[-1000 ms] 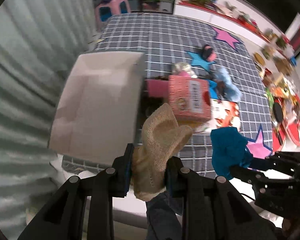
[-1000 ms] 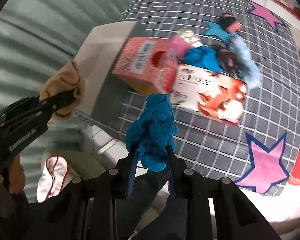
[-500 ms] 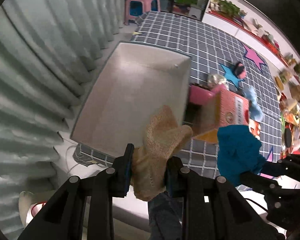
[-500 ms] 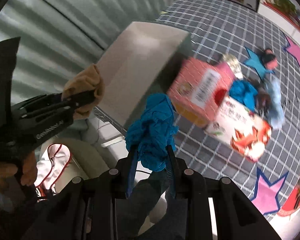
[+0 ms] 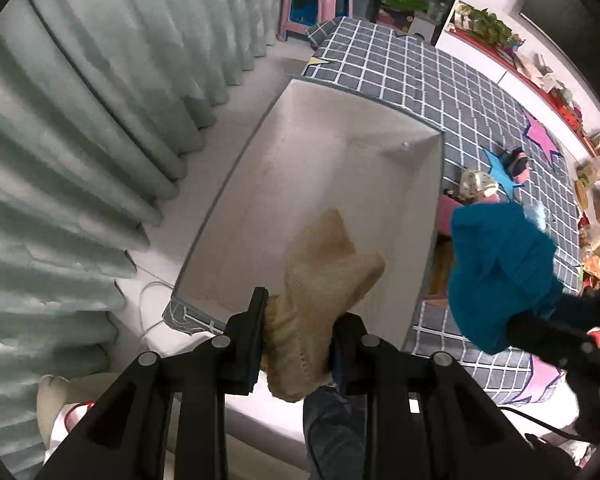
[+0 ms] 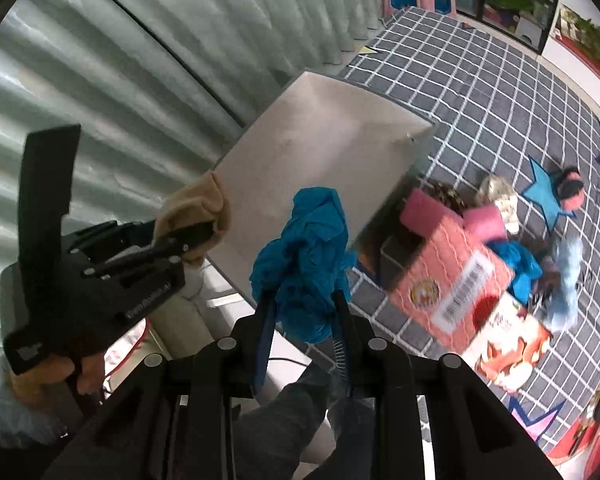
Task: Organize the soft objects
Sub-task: 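Carry the beige glove and blue cloth with both tools over the white box, then open left tool to drop the glove while right tool drops blue cloth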
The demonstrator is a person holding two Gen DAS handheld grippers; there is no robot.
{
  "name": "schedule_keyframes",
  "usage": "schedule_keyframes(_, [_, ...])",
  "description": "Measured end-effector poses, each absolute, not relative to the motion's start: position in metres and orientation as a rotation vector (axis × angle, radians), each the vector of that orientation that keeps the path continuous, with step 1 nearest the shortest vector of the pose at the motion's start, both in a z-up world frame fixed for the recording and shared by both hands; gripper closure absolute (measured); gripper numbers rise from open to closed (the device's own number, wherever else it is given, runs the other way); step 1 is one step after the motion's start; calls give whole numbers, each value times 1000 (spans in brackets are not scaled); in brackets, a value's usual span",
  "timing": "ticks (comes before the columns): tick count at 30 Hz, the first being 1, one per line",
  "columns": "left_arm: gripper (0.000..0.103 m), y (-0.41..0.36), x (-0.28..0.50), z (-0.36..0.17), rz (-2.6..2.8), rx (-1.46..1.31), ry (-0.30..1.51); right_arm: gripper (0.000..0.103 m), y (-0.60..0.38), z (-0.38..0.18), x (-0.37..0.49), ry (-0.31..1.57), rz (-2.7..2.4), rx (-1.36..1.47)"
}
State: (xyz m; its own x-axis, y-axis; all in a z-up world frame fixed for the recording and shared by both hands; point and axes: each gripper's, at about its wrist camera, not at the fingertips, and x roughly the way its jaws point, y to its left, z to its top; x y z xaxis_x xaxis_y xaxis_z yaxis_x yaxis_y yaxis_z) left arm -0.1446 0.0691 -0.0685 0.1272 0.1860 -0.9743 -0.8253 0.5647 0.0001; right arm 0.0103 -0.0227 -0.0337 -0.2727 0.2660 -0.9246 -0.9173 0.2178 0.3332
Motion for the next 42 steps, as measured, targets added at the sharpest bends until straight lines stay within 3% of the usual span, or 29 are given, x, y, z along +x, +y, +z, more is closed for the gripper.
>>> schedule_keyframes(42, [73,98,-150,-118,792,-722,1360,74,39,-74,-5,1463,1337,-759])
